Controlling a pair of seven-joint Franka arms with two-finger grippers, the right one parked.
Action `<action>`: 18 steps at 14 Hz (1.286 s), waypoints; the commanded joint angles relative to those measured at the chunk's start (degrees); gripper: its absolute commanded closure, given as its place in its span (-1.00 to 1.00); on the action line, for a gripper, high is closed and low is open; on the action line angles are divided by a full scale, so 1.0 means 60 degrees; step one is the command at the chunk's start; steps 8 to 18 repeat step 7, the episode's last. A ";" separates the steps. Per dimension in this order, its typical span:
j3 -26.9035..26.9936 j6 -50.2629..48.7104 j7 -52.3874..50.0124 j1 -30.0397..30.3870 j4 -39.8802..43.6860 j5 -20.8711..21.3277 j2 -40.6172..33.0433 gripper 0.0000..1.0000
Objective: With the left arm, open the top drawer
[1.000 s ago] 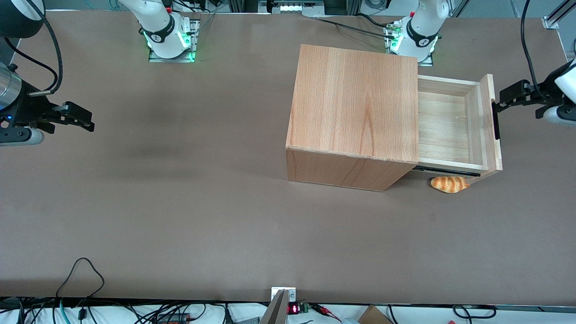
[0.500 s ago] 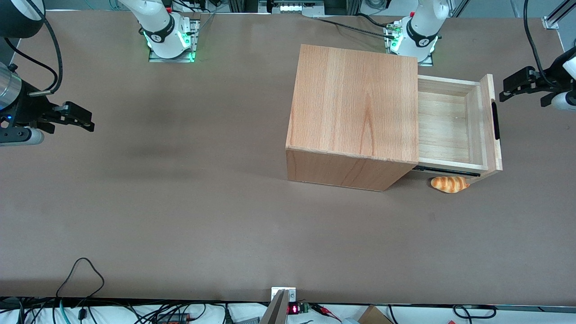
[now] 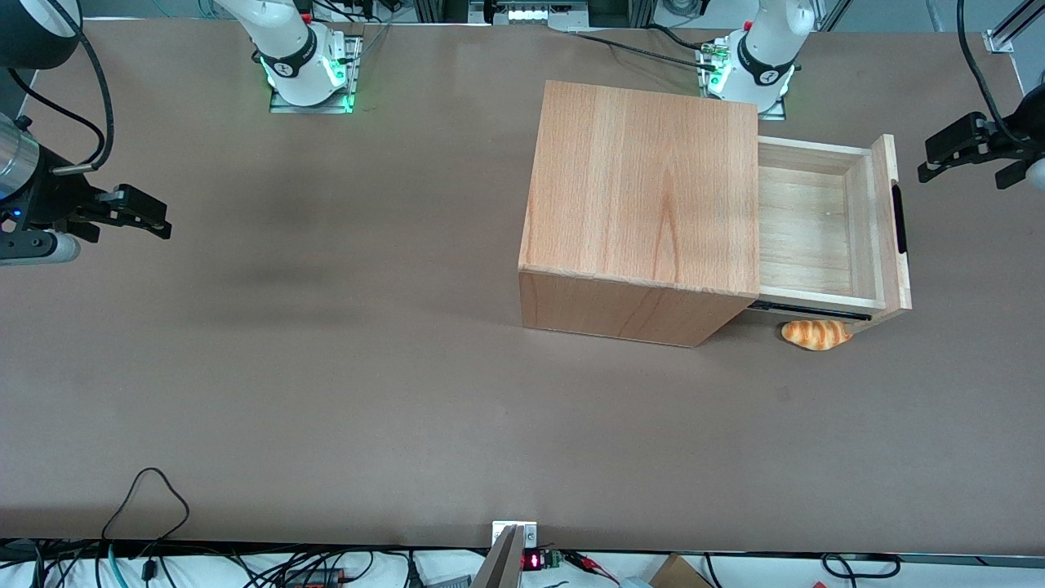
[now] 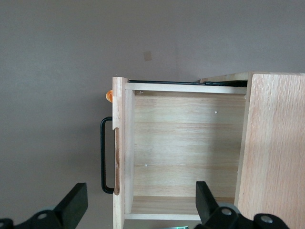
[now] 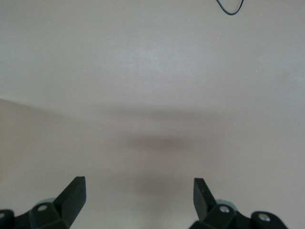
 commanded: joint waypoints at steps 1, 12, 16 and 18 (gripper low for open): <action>0.0065 -0.0218 -0.0084 -0.0109 0.0273 0.0239 0.0131 -1.00; 0.0152 -0.0233 -0.0055 -0.0095 0.0317 0.0224 0.0160 -1.00; 0.0152 -0.0233 -0.0055 -0.0095 0.0317 0.0224 0.0160 -1.00; 0.0152 -0.0233 -0.0055 -0.0095 0.0317 0.0224 0.0160 -1.00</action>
